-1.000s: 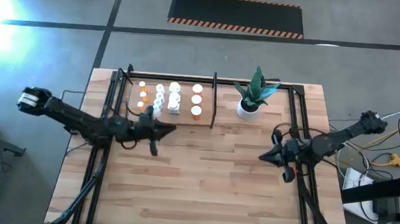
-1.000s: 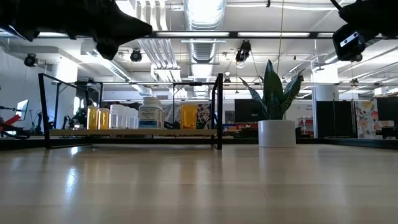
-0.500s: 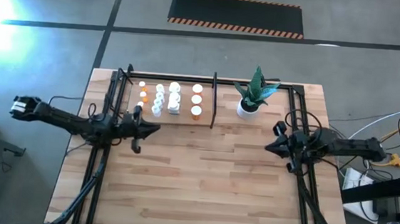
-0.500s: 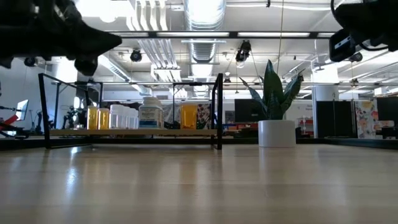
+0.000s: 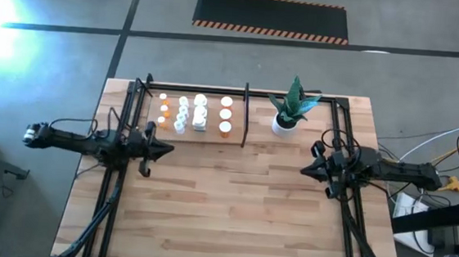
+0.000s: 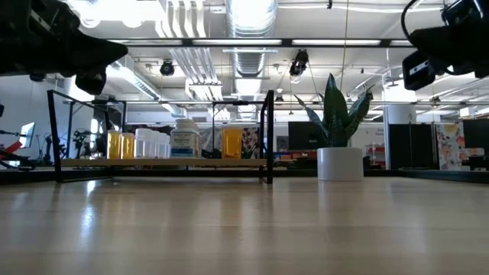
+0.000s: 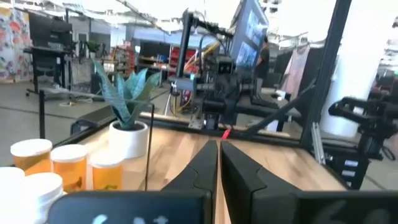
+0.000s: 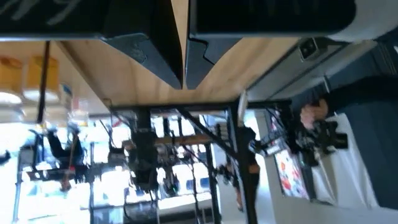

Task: Pick and place medicine bottles onto shelf by color
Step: Return to Home Position

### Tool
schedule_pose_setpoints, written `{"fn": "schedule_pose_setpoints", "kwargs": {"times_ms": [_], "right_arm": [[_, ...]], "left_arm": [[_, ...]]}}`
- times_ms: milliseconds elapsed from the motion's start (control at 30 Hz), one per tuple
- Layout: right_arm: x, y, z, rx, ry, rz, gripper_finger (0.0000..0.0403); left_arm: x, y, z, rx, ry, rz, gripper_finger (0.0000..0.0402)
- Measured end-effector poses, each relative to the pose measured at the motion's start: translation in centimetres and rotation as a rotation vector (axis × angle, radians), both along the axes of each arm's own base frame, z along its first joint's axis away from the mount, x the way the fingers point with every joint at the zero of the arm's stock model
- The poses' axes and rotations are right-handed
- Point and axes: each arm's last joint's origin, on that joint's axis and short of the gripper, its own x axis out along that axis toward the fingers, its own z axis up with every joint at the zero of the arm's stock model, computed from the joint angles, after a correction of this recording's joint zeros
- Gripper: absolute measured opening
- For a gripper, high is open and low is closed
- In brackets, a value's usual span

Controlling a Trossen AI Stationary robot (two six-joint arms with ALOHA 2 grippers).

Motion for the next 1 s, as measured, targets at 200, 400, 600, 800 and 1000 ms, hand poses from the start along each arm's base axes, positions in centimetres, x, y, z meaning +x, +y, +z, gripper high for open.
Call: {"fn": "schedule_pose_setpoints", "kwargs": {"times_ms": [200, 400, 600, 800, 1000], "right_arm": [[0.1, -0.6, -0.5, 0.005, 0.051, -0.063, 0.0008], [0.1, -1.2, -0.7, 0.018, 0.057, -0.117, 0.0008], [0.2, -1.4, -0.8, 0.03, 0.073, -0.161, 0.0008], [0.3, -1.9, -1.2, 0.089, 0.115, -0.33, 0.0009], [0.4, -2.1, -1.3, 0.101, 0.124, -0.39, 0.0009]], "left_arm": [[-1.2, 0.1, -0.1, 0.004, -0.016, -0.008, 0.0001], [-0.8, 0.0, -0.8, 0.014, 0.063, -0.021, 0.0001], [-0.9, 0.0, -0.6, 0.01, 0.035, -0.021, 0.0001], [-0.8, 0.0, -0.7, 0.004, 0.045, -0.02, 0.0001], [-0.8, 0.0, -0.7, 0.004, 0.046, -0.018, 0.0001]]}}
